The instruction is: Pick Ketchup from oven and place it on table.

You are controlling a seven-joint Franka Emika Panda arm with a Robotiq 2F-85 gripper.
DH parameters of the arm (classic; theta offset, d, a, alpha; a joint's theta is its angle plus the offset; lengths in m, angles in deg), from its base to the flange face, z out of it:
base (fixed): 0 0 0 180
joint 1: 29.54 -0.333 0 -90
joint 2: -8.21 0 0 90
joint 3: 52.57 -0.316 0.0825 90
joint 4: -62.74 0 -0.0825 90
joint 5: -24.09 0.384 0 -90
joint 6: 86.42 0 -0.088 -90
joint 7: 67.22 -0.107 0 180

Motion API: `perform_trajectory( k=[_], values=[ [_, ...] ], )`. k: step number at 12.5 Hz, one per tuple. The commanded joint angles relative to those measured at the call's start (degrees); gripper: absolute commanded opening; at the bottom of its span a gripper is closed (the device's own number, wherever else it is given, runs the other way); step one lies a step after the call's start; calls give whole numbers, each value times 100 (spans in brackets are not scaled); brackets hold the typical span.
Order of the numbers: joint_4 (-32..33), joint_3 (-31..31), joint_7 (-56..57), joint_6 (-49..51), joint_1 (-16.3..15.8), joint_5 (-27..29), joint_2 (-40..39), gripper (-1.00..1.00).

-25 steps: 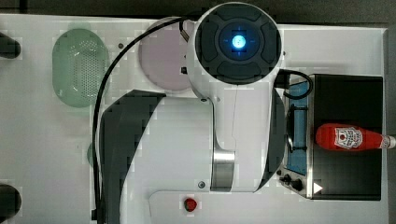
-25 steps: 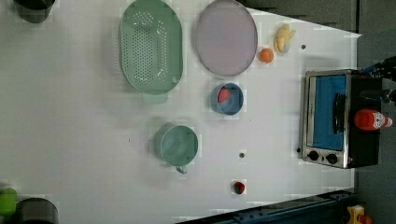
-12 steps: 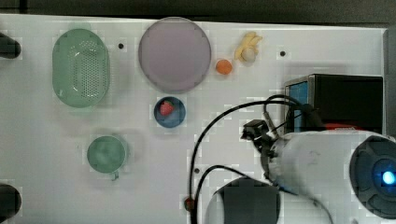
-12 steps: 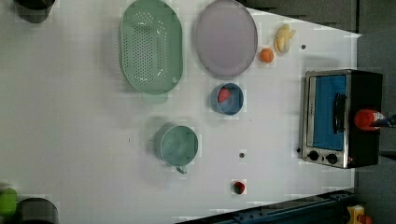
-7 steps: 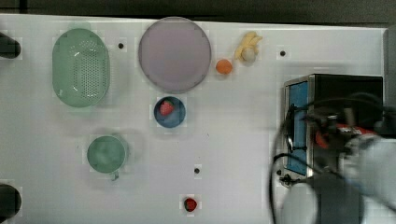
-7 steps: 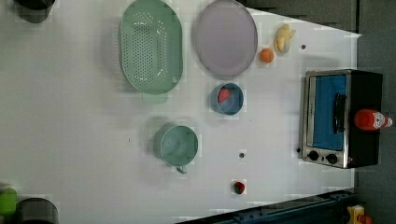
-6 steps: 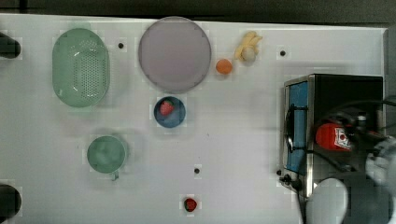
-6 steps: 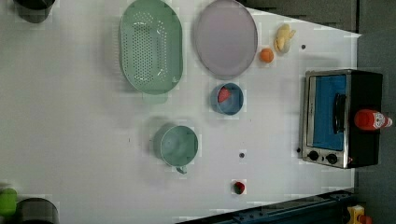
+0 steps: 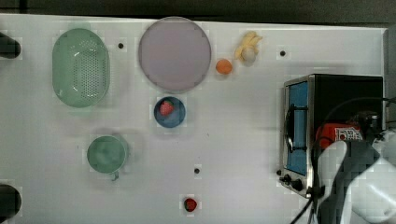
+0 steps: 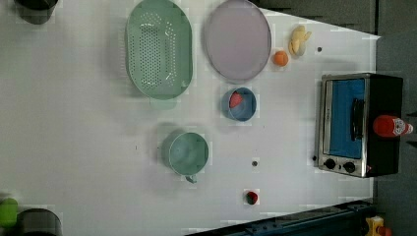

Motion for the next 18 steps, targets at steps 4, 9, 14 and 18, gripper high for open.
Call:
perform_trajectory(
  k=[4, 9, 14, 18],
  values=[
    [44, 155, 126, -118, -104, 743, -264, 100],
    [29, 160, 126, -310, -91, 746, -392, 16],
    [-550, -191, 131, 475, -286, 742, 94, 1],
    [-762, -844, -261, 1722, -423, 719, 793, 1]
  ],
)
